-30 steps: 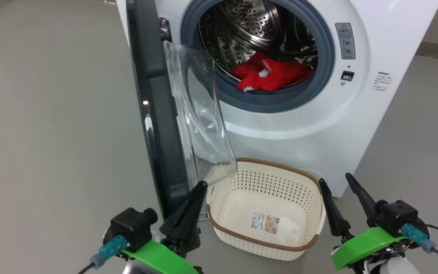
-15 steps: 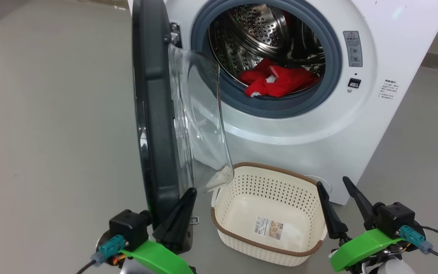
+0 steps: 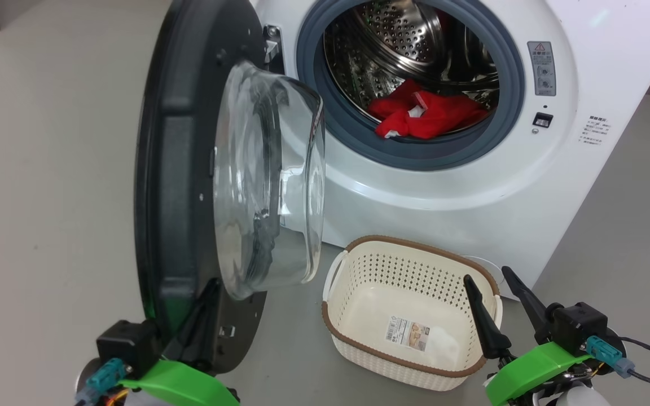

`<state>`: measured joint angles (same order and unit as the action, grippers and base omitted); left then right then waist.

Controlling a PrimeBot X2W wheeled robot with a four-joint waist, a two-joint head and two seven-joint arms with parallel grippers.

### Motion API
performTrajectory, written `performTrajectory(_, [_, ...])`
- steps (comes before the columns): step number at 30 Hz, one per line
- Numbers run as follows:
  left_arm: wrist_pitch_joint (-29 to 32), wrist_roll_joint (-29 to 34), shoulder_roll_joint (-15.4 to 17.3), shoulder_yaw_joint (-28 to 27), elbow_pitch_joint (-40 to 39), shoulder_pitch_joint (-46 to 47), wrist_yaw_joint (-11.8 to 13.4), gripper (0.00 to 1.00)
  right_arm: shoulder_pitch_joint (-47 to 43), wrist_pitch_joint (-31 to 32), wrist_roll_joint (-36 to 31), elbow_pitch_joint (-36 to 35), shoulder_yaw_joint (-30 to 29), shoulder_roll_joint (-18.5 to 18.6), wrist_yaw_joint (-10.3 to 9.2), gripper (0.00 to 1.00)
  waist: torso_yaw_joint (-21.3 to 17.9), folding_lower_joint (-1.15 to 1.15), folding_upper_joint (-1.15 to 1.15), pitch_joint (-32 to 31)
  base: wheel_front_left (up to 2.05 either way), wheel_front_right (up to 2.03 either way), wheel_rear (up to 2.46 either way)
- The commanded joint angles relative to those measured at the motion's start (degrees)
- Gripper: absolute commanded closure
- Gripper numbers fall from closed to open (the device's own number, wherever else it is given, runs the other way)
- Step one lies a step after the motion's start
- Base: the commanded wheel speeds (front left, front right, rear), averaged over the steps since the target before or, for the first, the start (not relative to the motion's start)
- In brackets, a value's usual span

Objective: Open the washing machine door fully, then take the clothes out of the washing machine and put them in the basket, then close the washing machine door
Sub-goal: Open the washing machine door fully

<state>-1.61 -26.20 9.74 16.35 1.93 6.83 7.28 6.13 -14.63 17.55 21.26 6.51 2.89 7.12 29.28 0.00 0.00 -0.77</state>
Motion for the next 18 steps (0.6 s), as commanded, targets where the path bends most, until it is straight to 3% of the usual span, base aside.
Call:
performTrajectory(1, [-0.6, 0.4, 1.6, -3.4, -1.5, 1.0, 1.1, 1.00, 2.4, -0.4, -0.5, -1.3, 1.6, 0.0, 0.36, 0.00, 0.1, 0.00, 0.00, 0.2, 0.00, 0.00, 0.00])
performTrajectory(18, [-4.6, 0.1, 4.8, -10.7, 1.2, 2.3, 5.4, 1.00, 2.6, -0.4, -4.2, -1.7, -0.4, 0.0, 0.36, 0.00, 0.3, 0.00, 0.00, 4.2, 0.00, 0.00, 0.00])
